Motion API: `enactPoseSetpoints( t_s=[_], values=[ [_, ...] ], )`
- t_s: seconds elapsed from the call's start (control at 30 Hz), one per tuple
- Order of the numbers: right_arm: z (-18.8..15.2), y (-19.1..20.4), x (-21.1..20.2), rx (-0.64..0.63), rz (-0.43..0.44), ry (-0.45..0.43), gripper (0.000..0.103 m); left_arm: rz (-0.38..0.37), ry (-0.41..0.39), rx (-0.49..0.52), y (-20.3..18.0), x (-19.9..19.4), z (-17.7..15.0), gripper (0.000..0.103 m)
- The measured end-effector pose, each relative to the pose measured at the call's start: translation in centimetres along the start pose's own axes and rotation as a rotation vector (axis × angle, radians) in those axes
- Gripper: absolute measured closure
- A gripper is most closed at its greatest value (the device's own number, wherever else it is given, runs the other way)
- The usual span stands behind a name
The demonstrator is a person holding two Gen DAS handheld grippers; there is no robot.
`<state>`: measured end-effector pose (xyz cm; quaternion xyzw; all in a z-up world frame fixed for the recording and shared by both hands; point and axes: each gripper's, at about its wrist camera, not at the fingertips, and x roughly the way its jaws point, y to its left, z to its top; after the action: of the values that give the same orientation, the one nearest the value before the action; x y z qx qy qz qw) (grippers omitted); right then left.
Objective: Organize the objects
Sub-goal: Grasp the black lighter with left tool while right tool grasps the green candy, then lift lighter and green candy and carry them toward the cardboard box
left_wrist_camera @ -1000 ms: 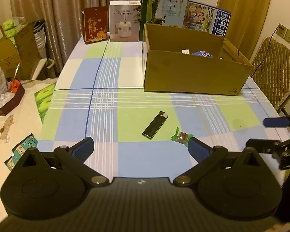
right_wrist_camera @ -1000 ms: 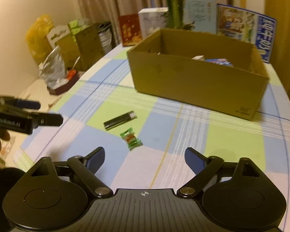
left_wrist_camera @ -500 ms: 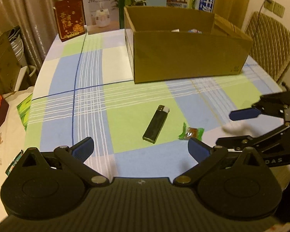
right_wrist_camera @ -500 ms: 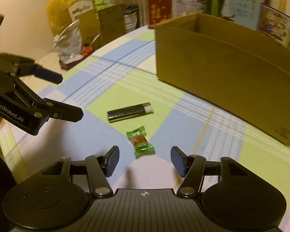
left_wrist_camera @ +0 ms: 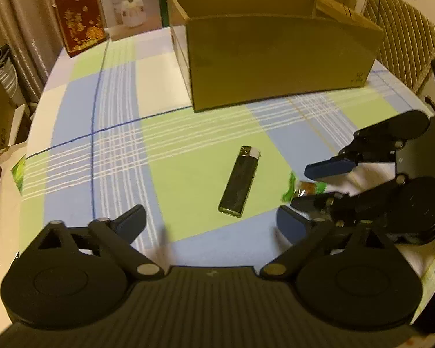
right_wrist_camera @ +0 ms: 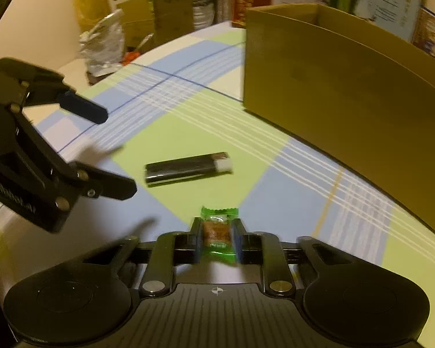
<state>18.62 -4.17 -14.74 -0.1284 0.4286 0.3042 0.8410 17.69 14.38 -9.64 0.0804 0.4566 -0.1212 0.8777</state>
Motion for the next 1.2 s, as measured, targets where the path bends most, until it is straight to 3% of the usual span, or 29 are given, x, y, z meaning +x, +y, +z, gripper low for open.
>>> enactPoseSetpoints(
  t_s=[0.27, 0.47, 0.53, 0.67, 0.77, 0.93, 1.2],
  values=[
    [-2.1, -5.4, -2.9, 0.213, -0.098, -0.022, 0.086, -0.028, -0.028, 0.056, -1.9, 2.4, 1.5, 0.02],
    [-3.5, -7.3, -4.1, 0.266, -0.138, -0.034, 0.086, -0.027, -0.021, 0.111, -3.2, 4.6, 2.4, 0.042],
    [-3.6, -7.4, -4.1, 0.27, -0.138, -0.044, 0.086, -0.015, -0.015, 0.114, -3.4, 5.1, 2.4, 0.054],
    [-3.8, -7.3, -4.0, 0.255, -0.135, -0.054, 0.086, -0.017, -0.022, 0.067, -3.4, 5.3, 2.2, 0.066],
    [-4.2, -6.8, -3.9, 0.227, -0.146, -0.06, 0.086, -0.033, -0.02, 0.037, -3.9, 5.2, 2.2, 0.085],
    [-4.6, -6.1, -3.9, 0.165, -0.164, -0.058, 0.083, -0.077, -0.004, -0.029, -6.2, 4.9, 2.2, 0.085],
    [-5.0, -5.9, -4.0, 0.142, -0.179, -0.06, 0.08, -0.035, -0.054, -0.039, -8.7, 4.6, 0.9, 0.085]
  ],
)
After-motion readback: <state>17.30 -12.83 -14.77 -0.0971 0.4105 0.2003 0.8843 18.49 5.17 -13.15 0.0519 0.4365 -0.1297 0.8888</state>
